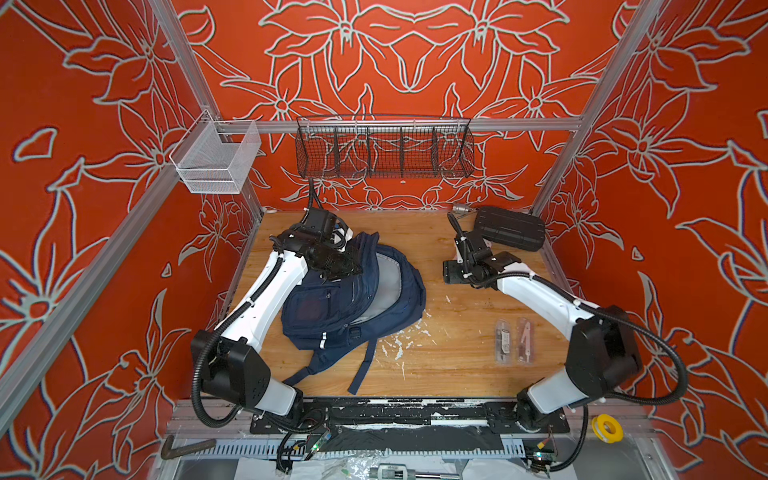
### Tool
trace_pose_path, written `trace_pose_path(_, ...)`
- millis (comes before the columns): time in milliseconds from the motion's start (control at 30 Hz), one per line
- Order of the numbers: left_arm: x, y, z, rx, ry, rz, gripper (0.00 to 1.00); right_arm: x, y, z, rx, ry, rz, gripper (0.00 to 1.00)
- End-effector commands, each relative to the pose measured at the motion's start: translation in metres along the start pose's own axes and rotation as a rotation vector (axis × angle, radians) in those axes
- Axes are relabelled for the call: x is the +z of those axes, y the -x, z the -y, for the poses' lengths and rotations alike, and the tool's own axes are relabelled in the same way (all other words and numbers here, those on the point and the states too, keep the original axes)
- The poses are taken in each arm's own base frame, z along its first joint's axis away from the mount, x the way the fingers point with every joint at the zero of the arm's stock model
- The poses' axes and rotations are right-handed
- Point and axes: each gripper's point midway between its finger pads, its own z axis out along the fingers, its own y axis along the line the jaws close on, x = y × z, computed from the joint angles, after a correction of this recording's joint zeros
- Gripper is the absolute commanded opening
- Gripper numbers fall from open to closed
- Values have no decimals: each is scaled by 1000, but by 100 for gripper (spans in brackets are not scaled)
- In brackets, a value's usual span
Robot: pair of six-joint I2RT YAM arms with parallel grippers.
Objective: Pack the student bag
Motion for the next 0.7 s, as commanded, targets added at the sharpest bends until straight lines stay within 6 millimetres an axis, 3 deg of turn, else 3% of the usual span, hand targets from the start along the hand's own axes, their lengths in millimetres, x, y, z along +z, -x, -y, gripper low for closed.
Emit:
trace_pose_path(0, -5, -3, 4, 30, -21, -1, 0, -7, -24, 19, -41, -86, -44, 81)
trace_pose_path(100, -4, -4, 4, 19, -28, -1, 0, -5, -18, 41, 108, -188, -21, 88)
trace_pose_path(233, -4, -4, 5, 10, -39, 5, 0, 22, -6, 59, 341, -208, -71, 97)
trace_pose_path(433, -1, -2, 5, 4, -47, 14, 0, 69, 22, 67, 410, -253, -104, 97)
trace_pose_path(667, 2, -2, 2, 4, -34, 8, 0, 107, 22, 81, 513, -287, -139, 97)
